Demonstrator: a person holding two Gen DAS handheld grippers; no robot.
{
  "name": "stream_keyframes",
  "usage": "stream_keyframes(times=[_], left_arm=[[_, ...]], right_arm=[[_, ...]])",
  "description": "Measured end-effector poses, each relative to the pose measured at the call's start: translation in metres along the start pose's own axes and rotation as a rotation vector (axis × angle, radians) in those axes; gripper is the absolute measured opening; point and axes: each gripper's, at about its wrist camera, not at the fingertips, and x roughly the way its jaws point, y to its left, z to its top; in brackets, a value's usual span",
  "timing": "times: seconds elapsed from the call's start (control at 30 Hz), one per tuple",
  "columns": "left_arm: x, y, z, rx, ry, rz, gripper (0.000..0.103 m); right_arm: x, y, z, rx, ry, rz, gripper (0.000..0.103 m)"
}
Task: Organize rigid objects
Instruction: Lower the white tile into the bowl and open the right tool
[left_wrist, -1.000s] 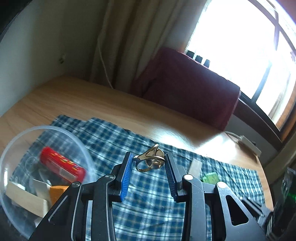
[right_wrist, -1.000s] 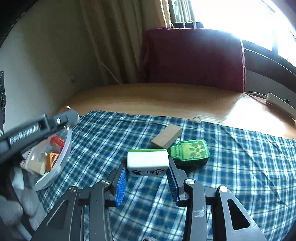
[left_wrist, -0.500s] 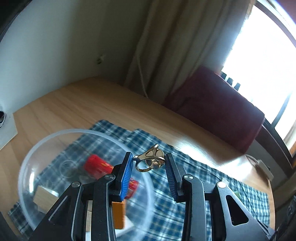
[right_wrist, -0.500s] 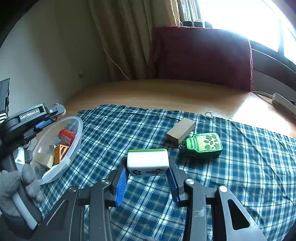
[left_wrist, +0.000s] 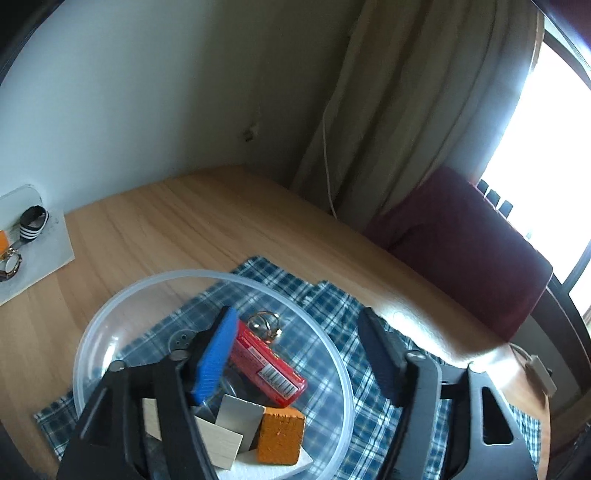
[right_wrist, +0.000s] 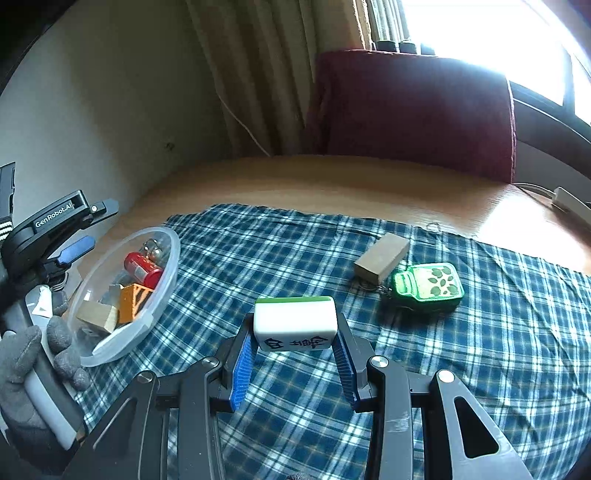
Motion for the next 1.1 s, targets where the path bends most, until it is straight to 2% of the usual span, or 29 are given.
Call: stream_keyframes(times=[0.17,0.3,0.47,0.77,0.97,1.1], left_arm=[[-0.005,0.007,0.004,-0.030,-0.018,0.004,0.074],[-0.009,0.015,0.007,-0.063,-0.035,0.003,0.081],[-0.018,0.023,0.012,-0.086,-0.072,0.011,0.082],[-0.027,0.039,0.016,-0.131,-0.105,0.018,0.082],[-0.028,0.054,0.016,-0.175,-0.110,0.034,0.082],[-0.024,0.058,0.016,-0.187,-0.095,0.036,0.082]], right_arm=[[0.001,0.015,0.008,-0.026,-0.001,0.029,0.042],[0.004,0.039,0.016,-0.072,-0.006,0.062,0.042],[0.012,0.069,0.024,-0.123,-0.007,0.102,0.042],[0.033,0.123,0.026,-0.220,0.029,0.205,0.042],[0.053,0.152,0.024,-0.286,0.082,0.290,0.042],[0.053,0.148,0.025,-0.278,0.067,0.276,0.051]])
